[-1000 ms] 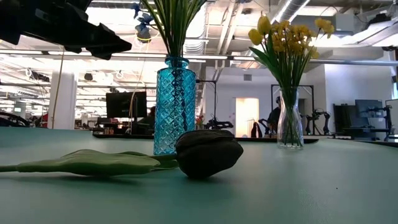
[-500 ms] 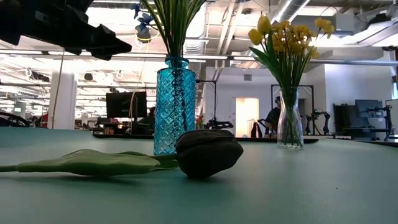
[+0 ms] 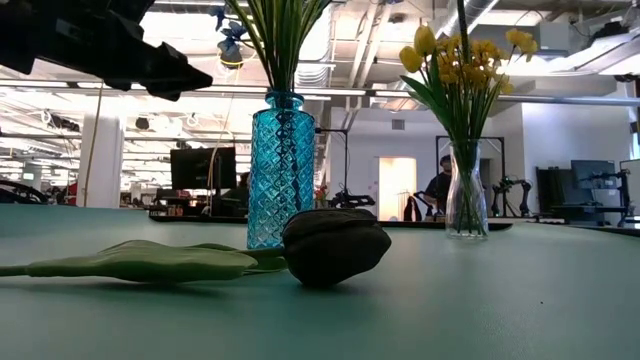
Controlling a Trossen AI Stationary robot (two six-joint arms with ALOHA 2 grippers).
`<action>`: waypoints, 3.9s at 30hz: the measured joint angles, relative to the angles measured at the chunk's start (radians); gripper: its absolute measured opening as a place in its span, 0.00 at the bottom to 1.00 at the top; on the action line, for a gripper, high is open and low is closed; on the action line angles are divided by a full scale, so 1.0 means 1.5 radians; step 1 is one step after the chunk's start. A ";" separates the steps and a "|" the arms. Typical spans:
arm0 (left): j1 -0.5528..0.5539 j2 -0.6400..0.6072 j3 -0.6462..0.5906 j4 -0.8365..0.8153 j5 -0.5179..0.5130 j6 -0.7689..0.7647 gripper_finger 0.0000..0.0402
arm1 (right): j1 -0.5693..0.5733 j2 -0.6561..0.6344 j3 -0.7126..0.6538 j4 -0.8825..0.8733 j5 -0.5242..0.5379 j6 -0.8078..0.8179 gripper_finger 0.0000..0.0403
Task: Sort flowers into vase by color
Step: Put the left black tulip into the blue transparent vase
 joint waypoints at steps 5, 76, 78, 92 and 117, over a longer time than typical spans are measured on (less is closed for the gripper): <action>0.000 0.000 0.000 0.000 0.001 -0.012 0.43 | -0.019 -0.047 -0.052 0.047 0.066 -0.011 0.05; 0.023 0.361 0.052 0.307 0.050 0.005 0.43 | -0.137 0.144 -0.195 0.685 0.018 -0.174 0.05; 0.023 0.361 0.052 0.308 0.050 0.005 0.43 | -0.142 0.144 -0.196 0.683 0.018 -0.163 0.05; 0.023 0.361 0.062 0.310 0.066 0.004 0.43 | -0.177 0.143 -0.197 0.580 0.016 -0.088 0.05; 0.024 0.361 0.065 0.310 0.082 0.003 0.43 | -0.217 0.143 -0.186 0.442 -0.071 0.061 0.06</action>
